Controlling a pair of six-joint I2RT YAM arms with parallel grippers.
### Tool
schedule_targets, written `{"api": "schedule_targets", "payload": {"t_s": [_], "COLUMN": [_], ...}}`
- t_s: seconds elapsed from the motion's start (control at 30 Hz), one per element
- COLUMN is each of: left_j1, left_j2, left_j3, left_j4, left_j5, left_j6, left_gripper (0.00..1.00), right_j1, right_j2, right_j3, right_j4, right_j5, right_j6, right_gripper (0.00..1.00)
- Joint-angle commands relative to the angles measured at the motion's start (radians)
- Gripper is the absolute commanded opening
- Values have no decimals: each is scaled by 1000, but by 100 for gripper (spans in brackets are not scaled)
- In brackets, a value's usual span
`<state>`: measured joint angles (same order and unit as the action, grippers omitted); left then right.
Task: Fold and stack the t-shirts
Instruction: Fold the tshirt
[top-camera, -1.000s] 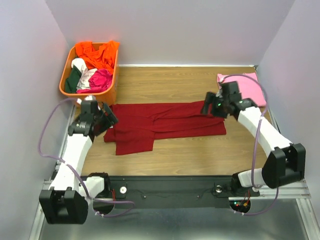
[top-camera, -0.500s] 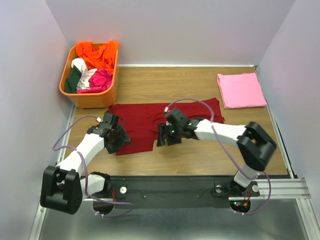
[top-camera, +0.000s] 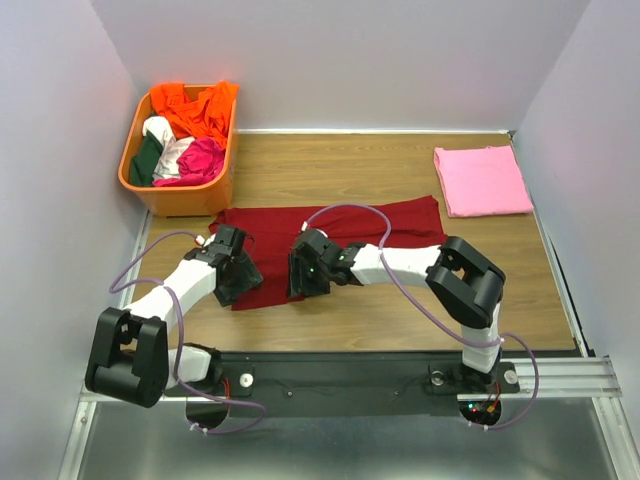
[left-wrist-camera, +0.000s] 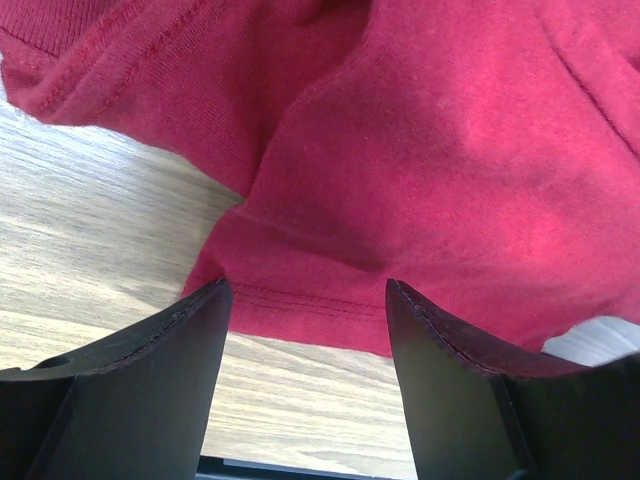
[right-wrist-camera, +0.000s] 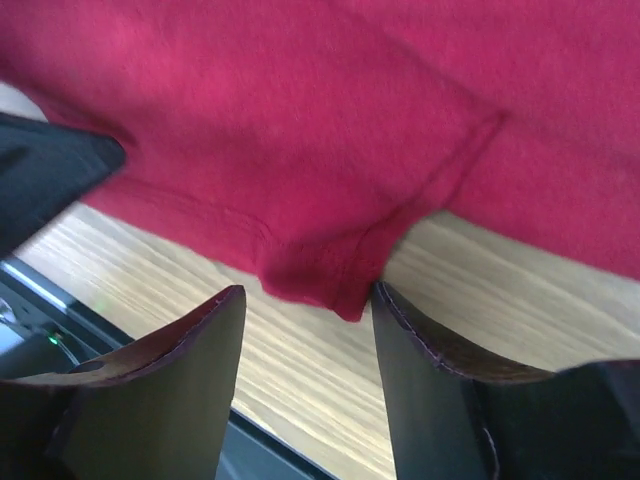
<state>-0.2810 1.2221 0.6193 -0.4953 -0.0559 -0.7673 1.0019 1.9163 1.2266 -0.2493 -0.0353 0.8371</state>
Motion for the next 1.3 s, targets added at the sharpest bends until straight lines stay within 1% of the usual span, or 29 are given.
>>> {"api": "schedule_targets", "payload": {"t_s": [0.0,0.1,0.13,0.17,0.23,0.27,0.3,0.33,0.37,0.5,0.53,0.6,0.63,0.73,0.87,1.07,1.13,1.27], "left_j1": [-9,-12,-14,-12,-14,-15,-15,-15,-15,-15,-20,-24,-27,-27,-27,-27,-27,-26], "left_j2": [22,34,34,33,40,51,57,63,69,114,116,111,108,105,120,175,189,212], "left_j3": [-7,-7,-7,-9,-10,-4,0,6,10,34,58,86,115,134,129,116,102,85], "left_j4": [9,11,9,8,1,-12,-20,-26,-38,-68,-96,-127,-147,-198,-187,-144,-132,-106], "left_j5": [-33,-28,-28,-28,-38,-41,-54,-58,-61,-59,-68,-99,-148,-182,-168,-130,-107,-87], "left_j6": [-15,-13,-18,-18,-27,-32,-33,-33,-33,-23,-26,-20,-24,-26,-35,-21,-20,-21], "left_gripper": [74,74,74,74,73,73,73,73,73,73,73,73,73,73,70,62,56,31], "right_j1": [6,4,6,4,4,6,6,6,6,6,4,4,6,6,6,4,6,4], "right_j2": [53,69,63,59,53,52,52,50,52,44,40,38,35,29,23,7,6,-5], "right_j3": [33,33,30,21,16,16,16,16,17,17,20,22,22,22,17,5,4,2], "right_j4": [22,21,21,21,21,21,21,21,21,22,22,24,22,24,30,33,33,33], "right_j5": [71,81,84,89,101,101,101,100,100,101,101,101,101,101,101,103,103,109], "right_j6": [49,59,63,66,71,68,68,68,68,62,57,51,53,51,43,31,31,30], "right_gripper": [58,45,35,29,22,14,11,6,4,2,2,2,2,1,1,1,1,1]}}
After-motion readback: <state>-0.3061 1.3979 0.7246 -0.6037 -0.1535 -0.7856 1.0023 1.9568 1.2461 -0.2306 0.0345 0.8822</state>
